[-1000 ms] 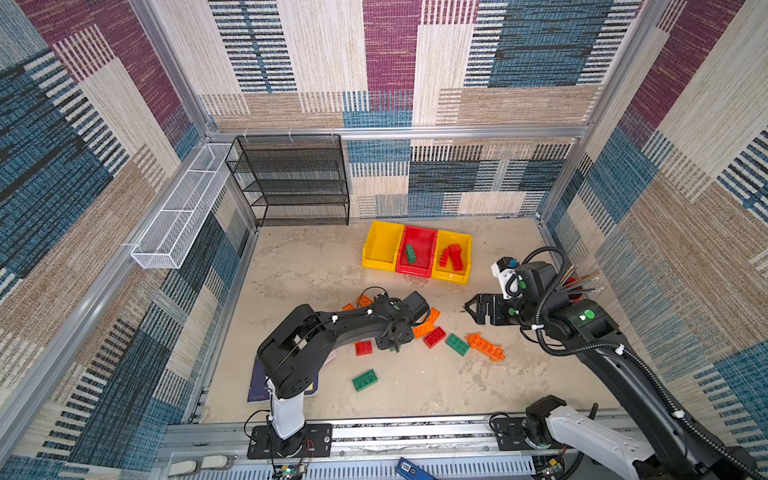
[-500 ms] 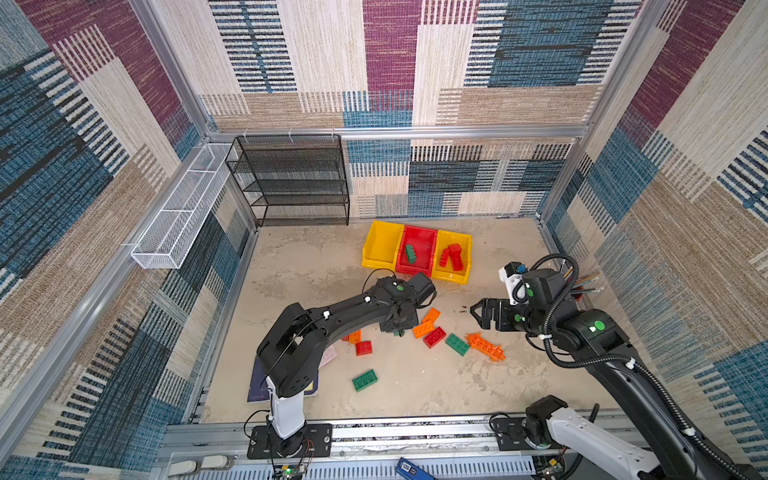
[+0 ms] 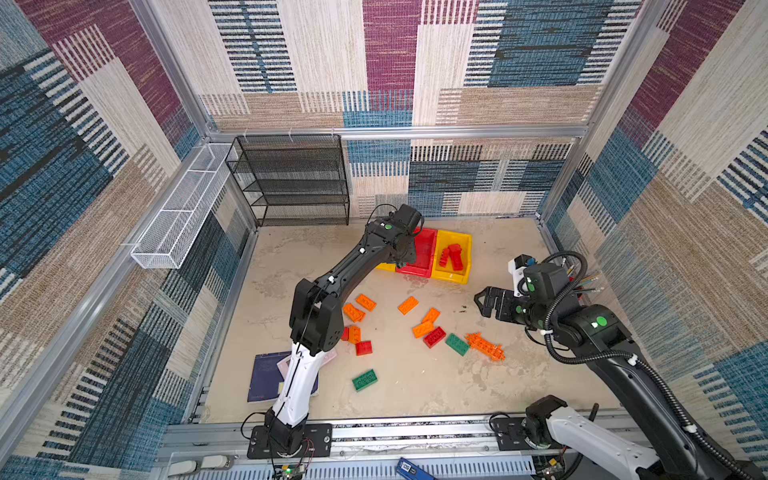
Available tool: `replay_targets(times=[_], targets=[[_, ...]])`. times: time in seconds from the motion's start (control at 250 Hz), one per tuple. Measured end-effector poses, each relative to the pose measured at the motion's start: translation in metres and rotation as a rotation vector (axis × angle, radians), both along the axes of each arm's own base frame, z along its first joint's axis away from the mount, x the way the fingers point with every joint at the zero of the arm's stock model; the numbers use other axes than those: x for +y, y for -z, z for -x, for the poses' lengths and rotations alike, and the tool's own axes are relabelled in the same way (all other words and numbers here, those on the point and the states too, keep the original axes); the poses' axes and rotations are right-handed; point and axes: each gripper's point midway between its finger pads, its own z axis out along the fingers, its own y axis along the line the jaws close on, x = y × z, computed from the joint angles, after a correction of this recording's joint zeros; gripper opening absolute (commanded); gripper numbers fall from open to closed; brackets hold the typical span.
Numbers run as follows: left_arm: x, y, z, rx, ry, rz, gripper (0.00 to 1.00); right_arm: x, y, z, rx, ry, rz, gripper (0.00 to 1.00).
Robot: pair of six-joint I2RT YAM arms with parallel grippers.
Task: Sort the legos into containers by color
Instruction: 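Carry the green brick with the left gripper and drop it into the red bin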
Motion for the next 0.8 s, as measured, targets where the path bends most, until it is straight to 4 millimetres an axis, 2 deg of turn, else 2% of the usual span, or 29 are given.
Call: replay_targets(times=[0.124,0.228,0.292,0.428,0.46,0.524,0.624,0.716,0.8], targets=[[-0.012,0.004,-0.025,-0.042,0.025,0.084,0.22,-0.003,0.007,-0.004,0.008,0.037,-0.002,1.00],[-0.031,0.001,-0.044,-0.088,0.061,0.158,0.23,-0.005,0.011,-0.011,0.010,0.061,0.016,1.00],[-0.045,-0.002,-0.051,-0.114,0.094,0.203,0.24,-0.007,0.012,-0.015,0.014,0.077,0.034,1.00],[-0.060,-0.002,-0.065,-0.153,0.123,0.249,0.30,-0.008,0.011,-0.024,0.013,0.102,0.052,1.00],[-0.061,0.000,-0.068,-0.161,0.123,0.253,0.35,-0.008,0.011,-0.026,0.014,0.106,0.054,1.00],[-0.062,0.004,-0.074,-0.168,0.122,0.261,0.58,-0.007,0.012,-0.029,0.021,0.114,0.049,0.99],[-0.061,0.008,-0.084,-0.177,0.120,0.280,0.83,-0.006,0.011,-0.032,0.027,0.122,0.045,1.00],[-0.057,0.010,-0.092,-0.189,0.108,0.287,0.98,-0.005,0.007,-0.036,0.024,0.125,0.041,1.00],[-0.052,0.010,-0.096,-0.190,0.098,0.293,0.99,-0.004,0.004,-0.038,0.019,0.125,0.038,1.00]])
